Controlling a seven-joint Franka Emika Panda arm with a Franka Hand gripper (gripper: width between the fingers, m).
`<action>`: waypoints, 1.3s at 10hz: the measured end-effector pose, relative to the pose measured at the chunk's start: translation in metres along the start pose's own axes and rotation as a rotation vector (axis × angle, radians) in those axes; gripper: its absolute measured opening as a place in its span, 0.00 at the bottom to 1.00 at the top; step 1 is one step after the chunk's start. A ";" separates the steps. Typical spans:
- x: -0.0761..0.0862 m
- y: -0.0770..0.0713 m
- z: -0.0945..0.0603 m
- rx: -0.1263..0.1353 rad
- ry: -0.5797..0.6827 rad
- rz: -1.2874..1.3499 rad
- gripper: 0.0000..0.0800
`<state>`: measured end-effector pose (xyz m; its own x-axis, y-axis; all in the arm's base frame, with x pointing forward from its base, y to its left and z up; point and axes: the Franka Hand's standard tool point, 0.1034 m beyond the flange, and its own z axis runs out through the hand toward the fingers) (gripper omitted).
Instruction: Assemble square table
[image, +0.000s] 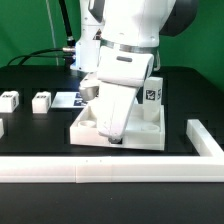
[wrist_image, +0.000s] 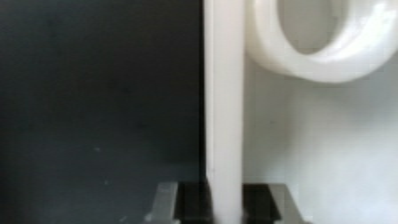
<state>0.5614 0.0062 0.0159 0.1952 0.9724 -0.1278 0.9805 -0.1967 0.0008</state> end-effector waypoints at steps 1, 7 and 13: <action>0.009 0.002 -0.001 0.011 0.000 -0.015 0.08; 0.038 0.022 -0.007 0.044 0.001 -0.047 0.08; 0.051 0.041 -0.009 0.037 0.007 -0.079 0.08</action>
Offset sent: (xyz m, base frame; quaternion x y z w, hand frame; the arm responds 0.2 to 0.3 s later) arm 0.0526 0.0544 0.0085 0.0589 0.0187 -0.0885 0.9942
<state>0.6118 0.0494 0.0187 0.1177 0.9859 -0.1190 0.9912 -0.1239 -0.0460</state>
